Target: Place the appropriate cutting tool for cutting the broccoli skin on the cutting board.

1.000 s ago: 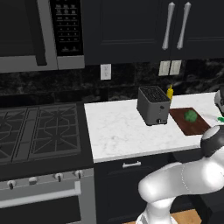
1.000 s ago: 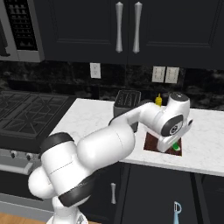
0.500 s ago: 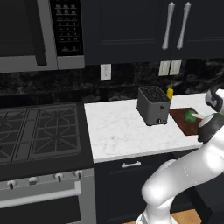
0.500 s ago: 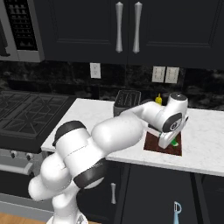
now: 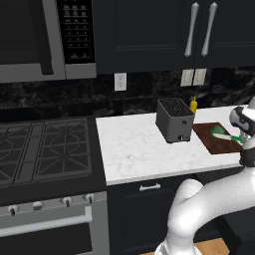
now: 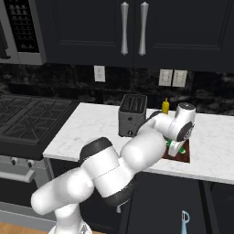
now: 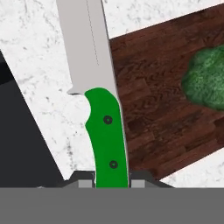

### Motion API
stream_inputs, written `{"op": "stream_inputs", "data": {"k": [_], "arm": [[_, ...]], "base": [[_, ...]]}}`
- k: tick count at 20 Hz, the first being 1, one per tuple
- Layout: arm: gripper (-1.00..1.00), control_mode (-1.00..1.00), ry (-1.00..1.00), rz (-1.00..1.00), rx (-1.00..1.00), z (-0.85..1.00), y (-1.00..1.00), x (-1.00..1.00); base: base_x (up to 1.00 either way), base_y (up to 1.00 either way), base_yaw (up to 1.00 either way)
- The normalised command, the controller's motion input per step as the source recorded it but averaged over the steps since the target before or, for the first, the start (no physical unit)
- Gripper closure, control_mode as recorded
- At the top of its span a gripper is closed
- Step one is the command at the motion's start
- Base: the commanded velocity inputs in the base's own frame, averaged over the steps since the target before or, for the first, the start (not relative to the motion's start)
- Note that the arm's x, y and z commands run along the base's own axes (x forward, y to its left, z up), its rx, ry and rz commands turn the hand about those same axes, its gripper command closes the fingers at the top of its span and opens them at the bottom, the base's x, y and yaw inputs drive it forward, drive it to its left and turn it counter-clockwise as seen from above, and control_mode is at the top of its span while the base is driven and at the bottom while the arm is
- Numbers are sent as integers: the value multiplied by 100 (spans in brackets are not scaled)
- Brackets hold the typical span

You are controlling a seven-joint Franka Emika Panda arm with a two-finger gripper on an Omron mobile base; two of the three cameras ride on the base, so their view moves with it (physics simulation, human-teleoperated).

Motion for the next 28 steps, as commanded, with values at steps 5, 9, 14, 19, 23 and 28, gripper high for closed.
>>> {"op": "stream_inputs", "data": {"k": [5,9,14,19,23,28], "arm": [[100,-100,3,7,0,-34,-11,34],[100,-100,6,4,0,-37,0,30],[100,-100,6,5,0,-35,0,14],[100,-100,8,5,0,-36,0,4],[100,-100,6,4,0,-35,0,3],[100,-100,1,7,1,-22,-3,16]], "base": [[0,0,0],[0,0,0],[0,0,0],[0,0,0],[0,0,0],[0,0,0]]}}
